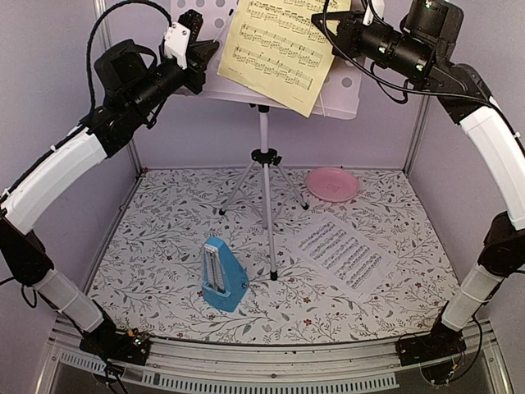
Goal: Set up the instrument practice props
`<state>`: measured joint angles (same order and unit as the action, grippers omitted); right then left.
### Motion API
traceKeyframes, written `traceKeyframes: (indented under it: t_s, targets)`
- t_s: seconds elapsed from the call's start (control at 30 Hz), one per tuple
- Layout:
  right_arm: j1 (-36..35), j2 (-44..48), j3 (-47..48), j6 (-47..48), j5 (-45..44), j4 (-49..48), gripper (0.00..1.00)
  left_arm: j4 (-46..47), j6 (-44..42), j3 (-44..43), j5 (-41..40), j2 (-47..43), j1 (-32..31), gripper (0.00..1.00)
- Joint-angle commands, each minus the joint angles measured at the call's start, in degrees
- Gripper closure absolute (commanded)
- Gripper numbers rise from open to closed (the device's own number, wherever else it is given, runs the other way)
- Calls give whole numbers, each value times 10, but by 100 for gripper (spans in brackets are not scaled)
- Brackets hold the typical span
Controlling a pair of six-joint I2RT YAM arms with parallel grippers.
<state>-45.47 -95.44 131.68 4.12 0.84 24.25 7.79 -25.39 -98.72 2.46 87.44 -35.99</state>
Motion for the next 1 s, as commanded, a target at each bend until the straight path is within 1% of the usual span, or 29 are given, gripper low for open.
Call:
traceKeyframes:
  t_s: [0.0,0.33,0.43,0.7,0.97]
  targets:
    - [-4,-18,23,2,12,-31,100,21,7,-22,20,8,-1,100]
    - [-12,-62,59,8,35,-65,100,16,-4,-19,28,9,-6,100]
    - [-17,-81,75,25,38,-67,100,15,-5,-20,28,10,-6,100]
    - [-28,-104,80,85,37,-100,100,9,-6,-24,42,15,-7,100]
    - [-29,-129,92,127,42,-140,100,6,-8,-24,54,17,-8,100]
